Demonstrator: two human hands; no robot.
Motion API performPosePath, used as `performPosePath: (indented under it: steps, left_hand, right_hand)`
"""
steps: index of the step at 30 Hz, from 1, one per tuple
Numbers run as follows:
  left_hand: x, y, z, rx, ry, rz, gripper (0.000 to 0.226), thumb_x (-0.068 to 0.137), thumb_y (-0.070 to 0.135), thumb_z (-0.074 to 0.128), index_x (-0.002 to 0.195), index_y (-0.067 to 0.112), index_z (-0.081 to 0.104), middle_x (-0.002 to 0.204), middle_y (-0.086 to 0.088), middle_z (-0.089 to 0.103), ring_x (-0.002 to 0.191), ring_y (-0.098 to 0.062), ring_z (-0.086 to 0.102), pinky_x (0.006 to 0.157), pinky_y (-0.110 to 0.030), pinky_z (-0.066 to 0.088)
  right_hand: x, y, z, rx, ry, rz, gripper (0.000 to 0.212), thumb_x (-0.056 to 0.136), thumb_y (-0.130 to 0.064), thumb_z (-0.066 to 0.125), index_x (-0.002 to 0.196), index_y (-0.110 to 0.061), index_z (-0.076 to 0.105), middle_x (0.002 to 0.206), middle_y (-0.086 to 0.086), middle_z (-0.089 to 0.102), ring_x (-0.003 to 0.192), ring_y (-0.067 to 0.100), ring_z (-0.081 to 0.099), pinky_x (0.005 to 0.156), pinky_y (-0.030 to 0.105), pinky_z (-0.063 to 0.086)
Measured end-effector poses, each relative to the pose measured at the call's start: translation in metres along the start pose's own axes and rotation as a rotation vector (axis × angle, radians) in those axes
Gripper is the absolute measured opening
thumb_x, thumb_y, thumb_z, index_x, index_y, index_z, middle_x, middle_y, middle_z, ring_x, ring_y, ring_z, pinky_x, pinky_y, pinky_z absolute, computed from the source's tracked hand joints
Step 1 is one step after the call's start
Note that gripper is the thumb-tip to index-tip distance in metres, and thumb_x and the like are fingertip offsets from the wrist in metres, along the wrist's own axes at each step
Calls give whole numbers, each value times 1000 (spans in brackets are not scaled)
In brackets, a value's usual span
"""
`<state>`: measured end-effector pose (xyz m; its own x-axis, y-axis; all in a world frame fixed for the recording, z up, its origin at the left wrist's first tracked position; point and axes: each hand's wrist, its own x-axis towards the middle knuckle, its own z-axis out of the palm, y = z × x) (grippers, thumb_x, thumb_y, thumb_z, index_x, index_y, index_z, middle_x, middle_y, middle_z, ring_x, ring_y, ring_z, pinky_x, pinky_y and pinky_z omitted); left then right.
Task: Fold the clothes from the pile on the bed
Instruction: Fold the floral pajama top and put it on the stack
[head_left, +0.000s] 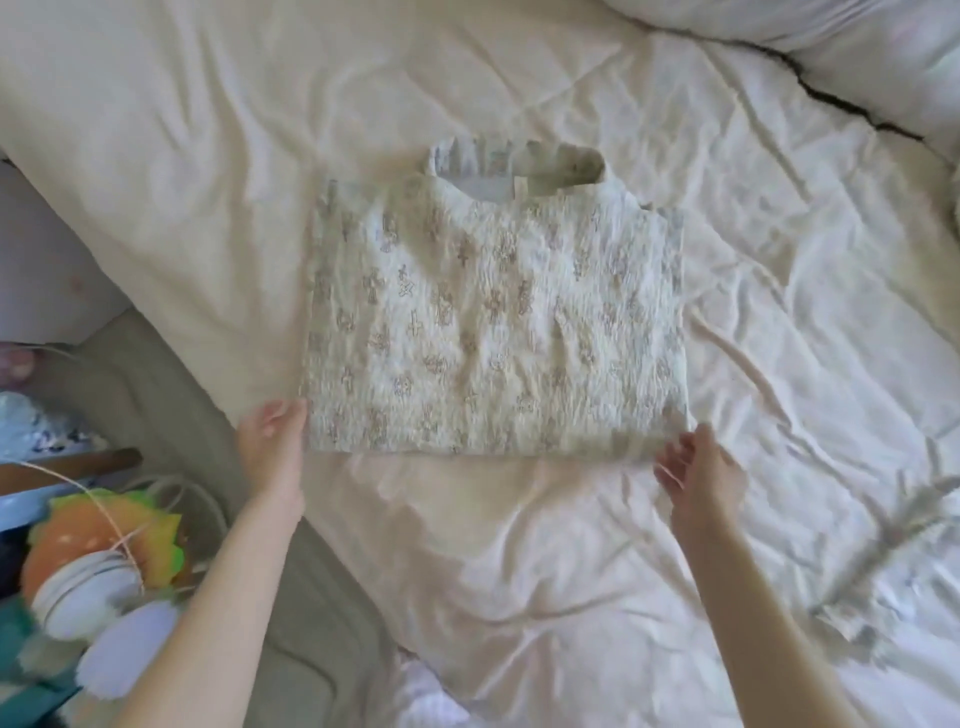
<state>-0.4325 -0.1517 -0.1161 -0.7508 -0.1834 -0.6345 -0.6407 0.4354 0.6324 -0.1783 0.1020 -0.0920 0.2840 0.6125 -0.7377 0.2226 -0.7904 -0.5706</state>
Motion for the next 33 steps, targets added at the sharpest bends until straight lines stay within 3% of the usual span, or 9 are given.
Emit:
performPosePath:
  steps: [2,4,6,10,16,21,25,28,33]
  left_hand:
    - [-10,-19,-7,-47,-103,-221,38,89,38,61,108,6,54,86,-5,50,70,-15,46,62,-23,47]
    - [-17,-24,-6,-209,-240,-437,43,84,50,60,102,11,53,91,-2,53,80,-12,52,76,-23,48]
    - [-17,-24,-5,-364,-333,-508,49,84,51,57,108,9,51,103,-4,55,92,-13,55,85,-29,46]
    - [-13,-11,-2,-492,-275,-439,21,94,31,53,105,14,54,108,-5,57,104,-17,54,92,-32,45]
    - [-8,0,-20,-442,-145,-264,3,95,20,54,94,19,56,101,2,62,90,-8,60,73,-29,52]
    - [-7,-11,-15,-413,-153,-319,8,96,24,52,98,17,54,104,0,58,91,-11,58,84,-32,48]
    - [-6,-13,-13,-382,-170,-314,23,97,28,51,116,14,49,112,-4,56,98,-17,56,87,-32,48]
    - [-4,-13,-18,-278,-225,-277,22,97,27,51,114,13,51,111,-6,60,94,-19,60,87,-33,48]
    - [2,-8,-4,196,-55,84,45,93,26,56,135,13,45,124,-8,56,109,-26,55,92,-36,42]
  right_hand:
    - [-2,30,-16,-1,-22,153,37,94,-39,55,108,-5,55,82,9,59,70,20,60,63,29,52]
    - [1,41,-20,137,-156,334,57,91,-44,57,128,-2,47,114,15,59,93,26,61,85,39,52]
    - [6,34,-16,337,-250,415,48,91,-42,58,119,-4,51,129,13,55,111,26,57,96,37,46]
    - [17,11,-8,393,-137,300,7,96,-19,54,91,-15,57,112,4,58,103,21,58,90,34,46]
    - [23,-6,-38,325,57,158,10,89,-15,66,82,-14,59,80,1,62,73,18,63,60,30,54]
    - [30,9,-34,259,120,229,16,94,-23,59,101,-9,53,90,7,60,78,21,61,70,33,53]
    - [34,20,-27,-177,214,-42,38,95,-32,52,118,-1,58,105,11,60,99,27,57,94,44,48]
    - [40,10,-26,-548,158,-297,44,93,-41,50,128,-14,55,131,10,53,119,27,51,104,48,38]
    - [52,-28,7,-775,-67,-450,42,95,-40,43,125,-15,58,113,2,65,99,25,62,94,47,47]
